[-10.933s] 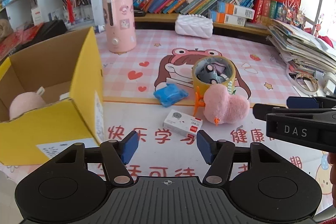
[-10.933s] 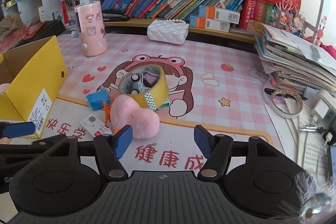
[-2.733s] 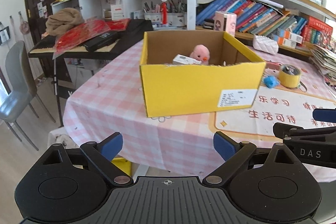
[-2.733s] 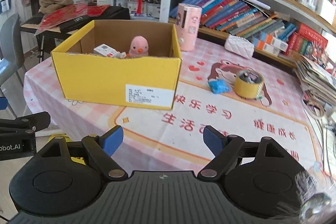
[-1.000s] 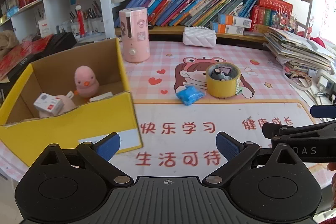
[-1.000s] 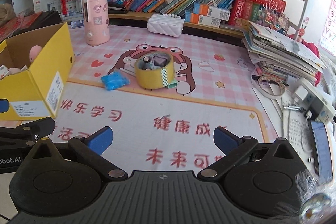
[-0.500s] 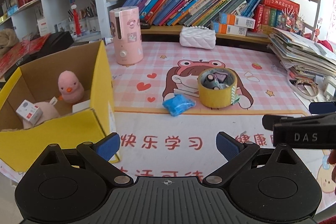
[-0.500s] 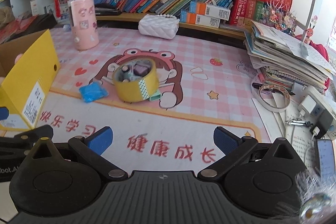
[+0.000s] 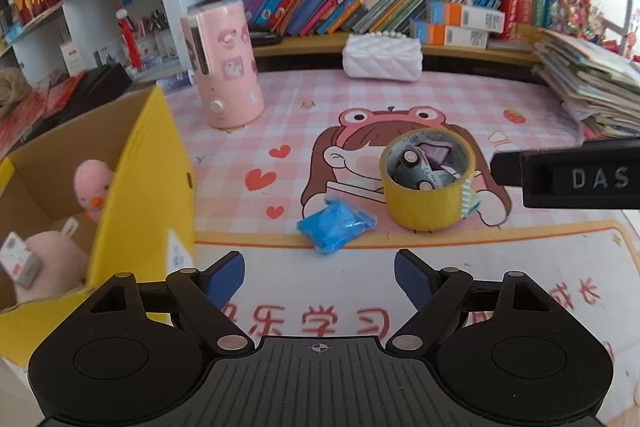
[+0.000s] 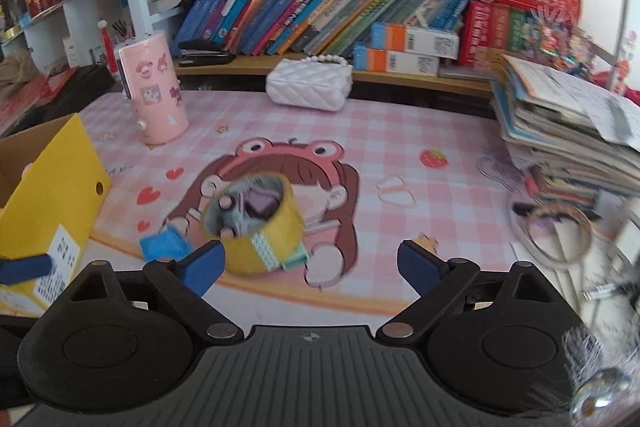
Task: Organize objects
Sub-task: 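Grasp the blue packet with the left tool while the right tool grasps the yellow tape roll, then lift and carry the blue packet and tape roll over the yellow box with both tools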
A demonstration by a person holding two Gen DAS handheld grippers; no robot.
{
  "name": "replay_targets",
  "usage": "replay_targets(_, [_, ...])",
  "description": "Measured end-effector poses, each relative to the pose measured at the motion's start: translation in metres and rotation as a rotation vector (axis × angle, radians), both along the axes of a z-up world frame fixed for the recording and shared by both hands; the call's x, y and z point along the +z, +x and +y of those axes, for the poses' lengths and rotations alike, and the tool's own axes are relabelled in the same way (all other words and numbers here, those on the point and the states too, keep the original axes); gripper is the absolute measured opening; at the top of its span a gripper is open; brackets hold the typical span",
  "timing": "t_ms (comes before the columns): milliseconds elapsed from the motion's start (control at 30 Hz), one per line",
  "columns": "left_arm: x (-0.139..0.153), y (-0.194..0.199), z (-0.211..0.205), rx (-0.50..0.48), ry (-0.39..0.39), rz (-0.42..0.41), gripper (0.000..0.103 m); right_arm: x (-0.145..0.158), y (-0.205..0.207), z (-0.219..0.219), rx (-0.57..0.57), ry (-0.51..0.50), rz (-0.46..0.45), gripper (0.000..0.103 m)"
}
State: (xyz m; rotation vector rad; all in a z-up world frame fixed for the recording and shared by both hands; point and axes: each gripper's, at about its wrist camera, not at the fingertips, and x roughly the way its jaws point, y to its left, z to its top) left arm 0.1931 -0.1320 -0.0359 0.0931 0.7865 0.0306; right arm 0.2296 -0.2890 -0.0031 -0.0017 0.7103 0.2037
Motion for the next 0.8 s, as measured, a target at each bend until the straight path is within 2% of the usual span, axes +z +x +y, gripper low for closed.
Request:
replay_targets(100, [-0.011,0.018,-0.003,0.013,-0.001,0.014,0.082,0.001,0.013,0.005,0.027,-0.01,-0.006,0.094])
replay_targets(267, [-0.028,0.046,-0.007,0.031,0.002,0.04,0.071,0.002,0.026,0.009,0.047,-0.017,-0.012,0.094])
replay_targets(433, [-0.038,0.063,-0.006,0.037,-0.005,0.039,0.069,0.001,0.035,0.007,0.055,-0.011,-0.001,0.094])
replay_targets(500, [-0.043,0.067,-0.006,0.027,-0.004,0.055,0.057,0.0,0.038,0.008,0.06,-0.006,0.006,0.094])
replay_targets(567, [-0.044,0.067,-0.005,0.019,-0.008,0.059,0.053,-0.001,0.041,0.009,0.066,-0.004,0.013,0.095])
replay_targets(600, [-0.044,0.066,-0.005,0.016,-0.011,0.056,0.048,-0.002,0.042,0.01,0.071,-0.002,0.018,0.095])
replay_targets(633, [-0.044,0.066,-0.004,0.008,-0.016,0.061,0.031,-0.003,0.045,0.011,0.075,0.0,0.023,0.096])
replay_targets(800, [-0.038,0.056,0.005,0.034,-0.015,0.063,0.029,-0.01,0.055,0.018,0.094,-0.004,0.044,0.097])
